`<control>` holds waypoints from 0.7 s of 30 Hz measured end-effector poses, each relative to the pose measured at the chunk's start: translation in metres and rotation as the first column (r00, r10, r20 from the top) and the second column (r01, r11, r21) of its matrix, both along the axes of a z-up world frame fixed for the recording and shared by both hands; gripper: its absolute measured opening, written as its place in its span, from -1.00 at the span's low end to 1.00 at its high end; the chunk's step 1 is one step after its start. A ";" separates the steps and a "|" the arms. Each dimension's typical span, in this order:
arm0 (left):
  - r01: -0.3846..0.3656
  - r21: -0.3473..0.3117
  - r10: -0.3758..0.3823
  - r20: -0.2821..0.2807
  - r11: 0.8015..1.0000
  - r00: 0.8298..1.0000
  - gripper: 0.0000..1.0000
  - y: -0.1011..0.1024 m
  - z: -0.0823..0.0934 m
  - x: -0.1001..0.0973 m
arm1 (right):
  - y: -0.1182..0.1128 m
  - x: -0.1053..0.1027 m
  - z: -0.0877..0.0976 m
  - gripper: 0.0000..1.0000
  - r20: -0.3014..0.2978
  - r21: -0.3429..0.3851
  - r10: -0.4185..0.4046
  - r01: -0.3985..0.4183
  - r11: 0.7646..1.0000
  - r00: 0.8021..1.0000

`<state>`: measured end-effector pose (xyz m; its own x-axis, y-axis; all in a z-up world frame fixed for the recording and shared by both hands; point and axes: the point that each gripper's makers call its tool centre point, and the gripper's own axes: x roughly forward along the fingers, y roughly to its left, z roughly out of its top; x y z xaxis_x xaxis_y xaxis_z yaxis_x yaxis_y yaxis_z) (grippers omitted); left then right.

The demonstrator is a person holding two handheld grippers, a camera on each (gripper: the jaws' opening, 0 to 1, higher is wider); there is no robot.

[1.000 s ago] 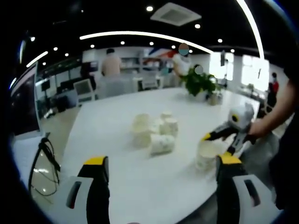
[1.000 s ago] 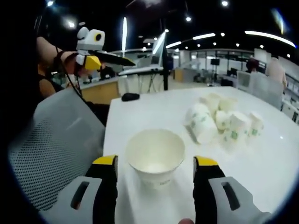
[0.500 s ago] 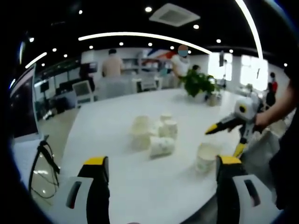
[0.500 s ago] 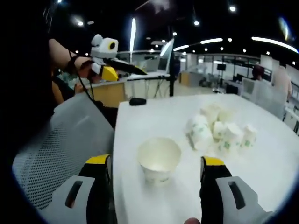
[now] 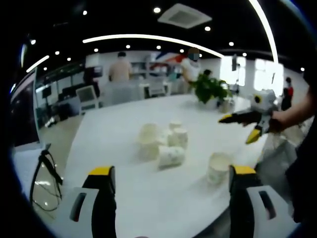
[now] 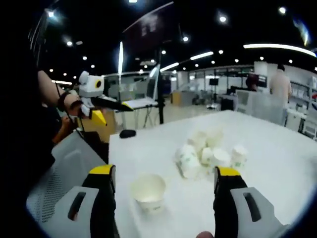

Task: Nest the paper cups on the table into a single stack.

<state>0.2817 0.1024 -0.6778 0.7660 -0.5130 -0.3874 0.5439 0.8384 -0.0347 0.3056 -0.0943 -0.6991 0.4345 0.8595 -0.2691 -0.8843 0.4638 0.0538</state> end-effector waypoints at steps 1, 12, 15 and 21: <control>-0.003 -0.003 0.003 -0.004 1.000 1.000 0.87 0.001 -0.001 0.000 | -0.001 0.002 0.001 0.60 0.000 0.003 -0.006 0.006 1.000 1.000; -0.006 -0.003 0.006 -0.004 1.000 1.000 0.86 0.002 -0.002 0.001 | -0.019 0.026 0.006 0.78 -0.018 0.007 -0.089 0.090 0.996 0.996; -0.005 -0.003 0.005 -0.009 1.000 1.000 0.86 0.002 -0.005 0.001 | -0.026 0.032 0.007 0.79 -0.021 -0.002 -0.110 0.110 0.994 0.994; -0.005 -0.002 0.005 -0.018 1.000 1.000 0.86 0.002 -0.010 -0.001 | -0.046 0.045 0.003 0.80 -0.018 -0.035 -0.181 0.180 0.983 0.983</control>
<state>0.2812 0.1048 -0.6876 0.7614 -0.5099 -0.4004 0.5389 0.8411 -0.0461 0.3504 -0.1398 -0.6961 0.5755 0.7582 -0.3066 -0.7849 0.6174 0.0535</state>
